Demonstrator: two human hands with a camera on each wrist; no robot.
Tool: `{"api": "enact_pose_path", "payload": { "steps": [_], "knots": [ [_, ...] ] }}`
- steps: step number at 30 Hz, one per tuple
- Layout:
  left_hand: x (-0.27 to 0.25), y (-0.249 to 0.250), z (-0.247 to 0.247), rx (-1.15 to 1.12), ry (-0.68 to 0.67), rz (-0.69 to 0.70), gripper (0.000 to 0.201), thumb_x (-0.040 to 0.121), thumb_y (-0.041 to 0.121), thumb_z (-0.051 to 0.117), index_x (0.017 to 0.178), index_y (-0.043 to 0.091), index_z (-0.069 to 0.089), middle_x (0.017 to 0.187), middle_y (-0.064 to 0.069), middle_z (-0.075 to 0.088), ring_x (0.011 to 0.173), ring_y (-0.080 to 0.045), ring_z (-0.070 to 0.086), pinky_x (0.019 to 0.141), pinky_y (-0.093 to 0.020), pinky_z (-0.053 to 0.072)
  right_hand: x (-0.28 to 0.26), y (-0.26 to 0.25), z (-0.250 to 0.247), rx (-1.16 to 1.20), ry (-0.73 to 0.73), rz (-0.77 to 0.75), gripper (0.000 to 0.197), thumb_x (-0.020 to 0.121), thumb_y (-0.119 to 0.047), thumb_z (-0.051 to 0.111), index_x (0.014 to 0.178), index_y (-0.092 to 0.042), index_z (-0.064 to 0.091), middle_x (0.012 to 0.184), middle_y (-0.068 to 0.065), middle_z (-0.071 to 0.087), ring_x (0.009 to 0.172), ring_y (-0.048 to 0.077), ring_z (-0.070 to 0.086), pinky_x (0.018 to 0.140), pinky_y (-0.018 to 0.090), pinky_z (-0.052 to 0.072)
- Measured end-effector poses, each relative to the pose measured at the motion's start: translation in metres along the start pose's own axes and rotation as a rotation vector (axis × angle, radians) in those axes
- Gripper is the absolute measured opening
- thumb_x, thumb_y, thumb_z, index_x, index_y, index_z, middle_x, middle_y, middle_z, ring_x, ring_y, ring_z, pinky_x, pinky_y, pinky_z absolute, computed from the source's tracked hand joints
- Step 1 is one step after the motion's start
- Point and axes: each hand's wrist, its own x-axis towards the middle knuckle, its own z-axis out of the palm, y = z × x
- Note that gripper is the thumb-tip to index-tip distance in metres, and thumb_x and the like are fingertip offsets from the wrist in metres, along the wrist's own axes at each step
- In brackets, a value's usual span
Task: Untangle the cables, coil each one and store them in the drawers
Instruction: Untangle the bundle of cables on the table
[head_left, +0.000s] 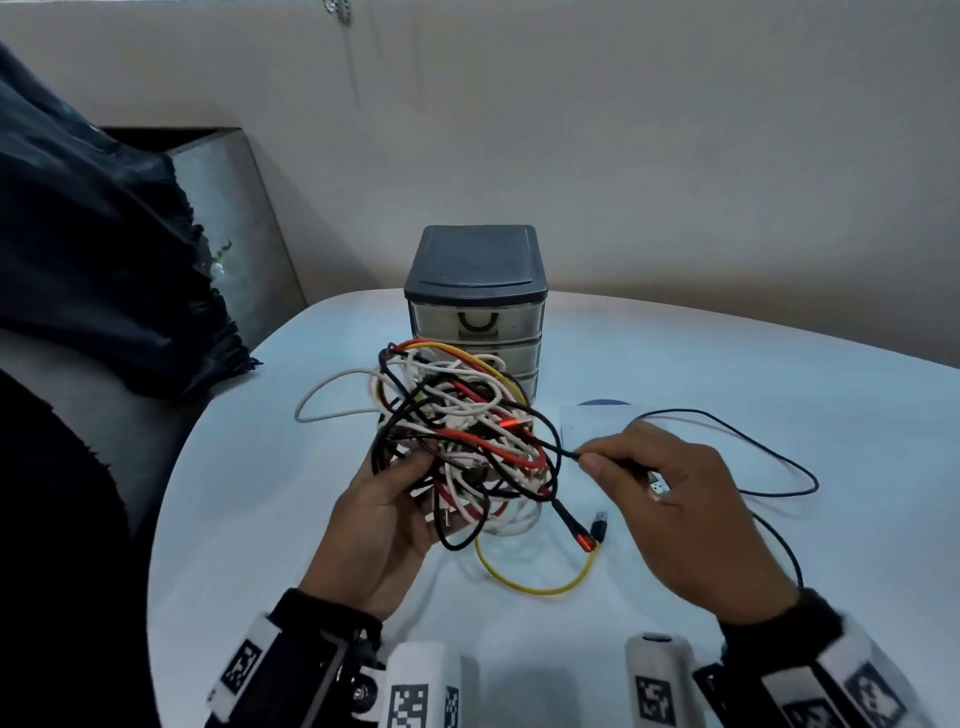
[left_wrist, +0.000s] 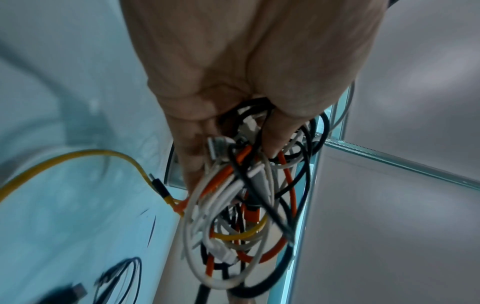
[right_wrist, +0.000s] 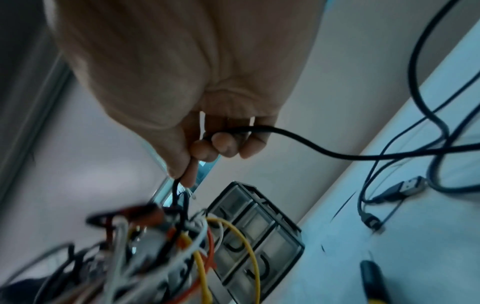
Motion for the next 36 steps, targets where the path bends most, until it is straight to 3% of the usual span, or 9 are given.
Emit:
{"api": "enact_pose_path", "payload": {
  "steps": [5, 8, 12, 16, 23, 27, 30, 34, 36],
  "knots": [
    [-0.004, -0.008, 0.014, 0.0, -0.029, -0.058, 0.039, 0.086, 0.014, 0.051, 0.123, 0.009, 0.064, 0.11, -0.013, 0.073, 0.089, -0.025, 0.073, 0.066, -0.036, 0.06, -0.003, 0.003, 0.016, -0.036, -0.046, -0.013, 0.014, 0.092, -0.023, 0.066, 0.094, -0.034, 0.074, 0.078, -0.014, 0.063, 0.071, 0.014, 0.058, 0.066, 0.029, 0.049],
    [-0.004, -0.009, 0.02, 0.034, -0.018, -0.106, 0.045, 0.089, 0.025, 0.053, 0.13, 0.008, 0.06, 0.123, -0.016, 0.067, 0.1, -0.03, 0.071, 0.089, -0.052, 0.056, -0.005, 0.0, 0.015, -0.066, 0.047, -0.044, 0.014, 0.095, -0.028, 0.059, 0.1, -0.031, 0.072, 0.091, -0.016, 0.065, 0.089, 0.011, 0.062, 0.077, 0.031, 0.05],
    [-0.003, -0.014, 0.025, 0.032, 0.015, -0.148, 0.047, 0.091, 0.032, 0.052, 0.13, 0.007, 0.06, 0.111, -0.014, 0.072, 0.082, -0.027, 0.073, 0.072, -0.041, 0.061, -0.012, -0.023, 0.022, -0.222, 0.205, -0.219, 0.019, 0.088, -0.036, 0.062, 0.093, -0.021, 0.073, 0.1, -0.01, 0.061, 0.1, 0.014, 0.058, 0.085, 0.035, 0.047],
    [-0.006, -0.02, 0.029, 0.001, 0.011, -0.192, 0.044, 0.098, 0.038, 0.047, 0.127, 0.01, 0.063, 0.105, -0.009, 0.073, 0.075, -0.022, 0.072, 0.062, -0.035, 0.058, -0.016, -0.037, 0.034, -0.321, 0.163, -0.348, 0.013, 0.085, -0.026, 0.071, 0.094, -0.017, 0.075, 0.103, -0.002, 0.066, 0.1, 0.021, 0.06, 0.083, 0.041, 0.047],
    [-0.015, -0.024, 0.035, -0.043, -0.043, -0.243, 0.045, 0.094, 0.036, 0.055, 0.132, 0.012, 0.06, 0.127, -0.016, 0.066, 0.109, -0.026, 0.064, 0.078, -0.036, 0.058, -0.022, -0.045, 0.047, -0.578, -0.053, -0.207, 0.025, 0.09, -0.041, 0.05, 0.089, -0.032, 0.073, 0.145, 0.005, 0.05, 0.14, 0.028, 0.036, 0.107, 0.056, 0.033],
    [-0.025, -0.031, 0.037, -0.238, -0.197, -0.207, 0.07, 0.068, 0.034, 0.084, 0.129, 0.007, 0.062, 0.127, -0.016, 0.064, 0.112, -0.026, 0.063, 0.095, -0.036, 0.052, -0.022, -0.045, 0.047, -0.605, -0.055, -0.124, 0.026, 0.088, -0.051, 0.051, 0.096, -0.038, 0.073, 0.149, 0.004, 0.045, 0.142, 0.029, 0.034, 0.109, 0.059, 0.028],
    [-0.028, -0.032, 0.041, -0.321, -0.246, -0.176, 0.067, 0.082, 0.045, 0.071, 0.137, 0.01, 0.055, 0.14, -0.017, 0.055, 0.129, -0.03, 0.052, 0.108, -0.041, 0.041, -0.02, -0.044, 0.047, -0.554, 0.011, -0.126, 0.017, 0.085, -0.043, 0.06, 0.086, -0.033, 0.074, 0.146, 0.002, 0.049, 0.14, 0.028, 0.038, 0.109, 0.061, 0.027],
    [-0.015, -0.025, 0.036, -0.328, -0.078, -0.173, 0.051, 0.091, 0.049, 0.055, 0.123, 0.011, 0.067, 0.129, -0.015, 0.061, 0.116, -0.033, 0.058, 0.081, -0.042, 0.055, -0.021, -0.045, 0.042, -0.483, 0.026, -0.198, 0.02, 0.089, -0.036, 0.052, 0.08, -0.029, 0.068, 0.145, -0.001, 0.05, 0.142, 0.024, 0.037, 0.114, 0.058, 0.024],
    [-0.005, -0.018, 0.025, -0.274, 0.038, -0.142, 0.051, 0.089, 0.051, 0.055, 0.118, 0.011, 0.07, 0.127, -0.017, 0.062, 0.113, -0.034, 0.06, 0.084, -0.045, 0.054, -0.021, -0.046, 0.034, -0.404, 0.023, -0.203, 0.02, 0.094, -0.034, 0.048, 0.086, -0.025, 0.064, 0.131, -0.006, 0.058, 0.129, 0.018, 0.048, 0.109, 0.042, 0.033]
  ]
}}
